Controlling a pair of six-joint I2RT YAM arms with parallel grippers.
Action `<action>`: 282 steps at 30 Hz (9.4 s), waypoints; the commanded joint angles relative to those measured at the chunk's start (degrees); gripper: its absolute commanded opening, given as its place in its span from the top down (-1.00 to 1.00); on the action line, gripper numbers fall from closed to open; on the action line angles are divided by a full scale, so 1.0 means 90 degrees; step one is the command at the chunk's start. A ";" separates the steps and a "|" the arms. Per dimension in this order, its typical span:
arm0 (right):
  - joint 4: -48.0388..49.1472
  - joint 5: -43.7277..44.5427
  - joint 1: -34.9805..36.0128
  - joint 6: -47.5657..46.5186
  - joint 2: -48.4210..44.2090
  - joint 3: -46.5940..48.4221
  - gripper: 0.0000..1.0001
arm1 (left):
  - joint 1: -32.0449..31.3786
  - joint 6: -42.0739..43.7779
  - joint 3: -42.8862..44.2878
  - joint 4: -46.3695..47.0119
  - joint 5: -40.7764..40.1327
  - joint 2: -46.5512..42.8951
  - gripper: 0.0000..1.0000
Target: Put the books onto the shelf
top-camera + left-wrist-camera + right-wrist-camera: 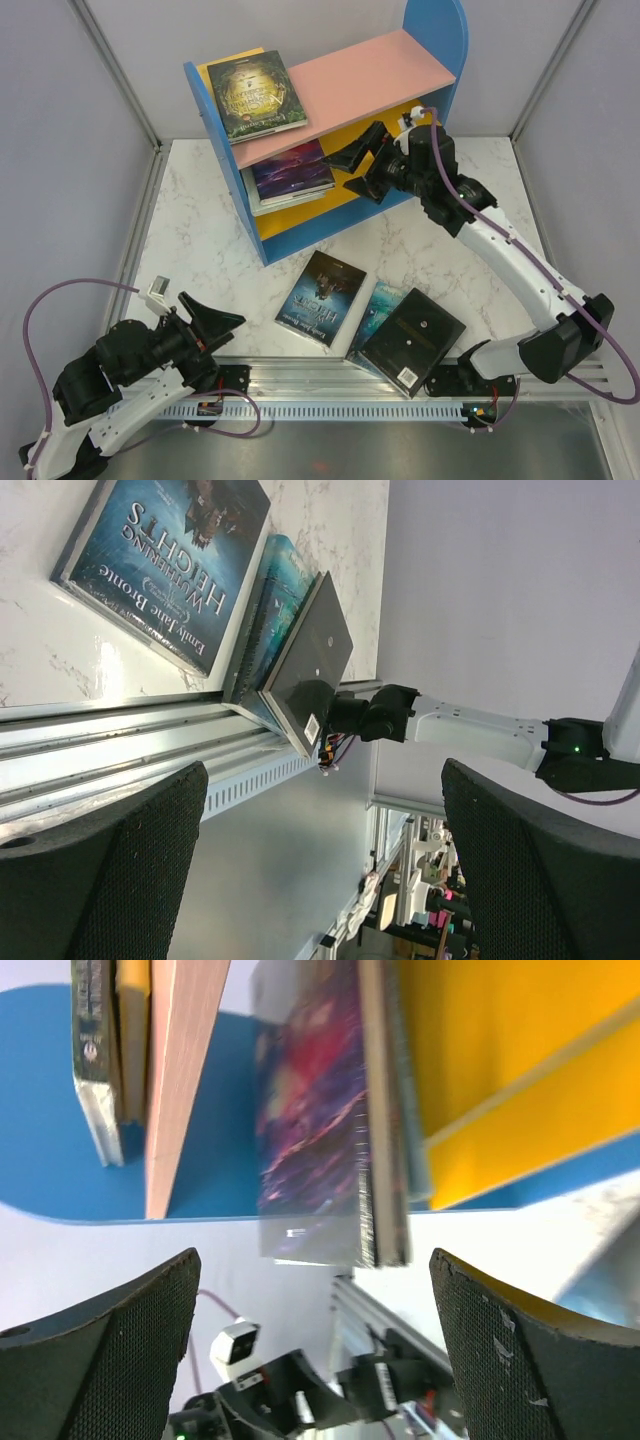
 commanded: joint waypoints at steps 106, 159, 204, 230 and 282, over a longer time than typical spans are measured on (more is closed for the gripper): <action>0.2582 0.0198 0.2337 0.1883 -0.5477 -0.7248 1.00 | 0.2335 0.1778 -0.3012 0.6393 0.4268 0.3979 -0.99; 0.7362 -0.0712 0.2347 0.3505 -0.4127 -0.8166 -0.48 | 0.1270 0.0058 -0.2242 0.7579 0.2903 0.3375 0.95; 0.6471 0.2921 0.3714 0.3895 -0.4480 -0.8000 0.38 | 0.1153 -0.0703 -0.1918 0.4685 0.0811 0.2279 0.95; 0.5863 0.2755 0.3412 0.3330 -0.4358 -0.7219 1.00 | 0.1134 -0.0430 -0.2065 0.4539 0.1348 0.2006 0.70; -0.2761 1.2851 0.9368 -0.4949 -0.1836 0.2224 1.00 | 0.1134 0.0918 -0.0649 0.1414 0.1134 0.1273 -0.51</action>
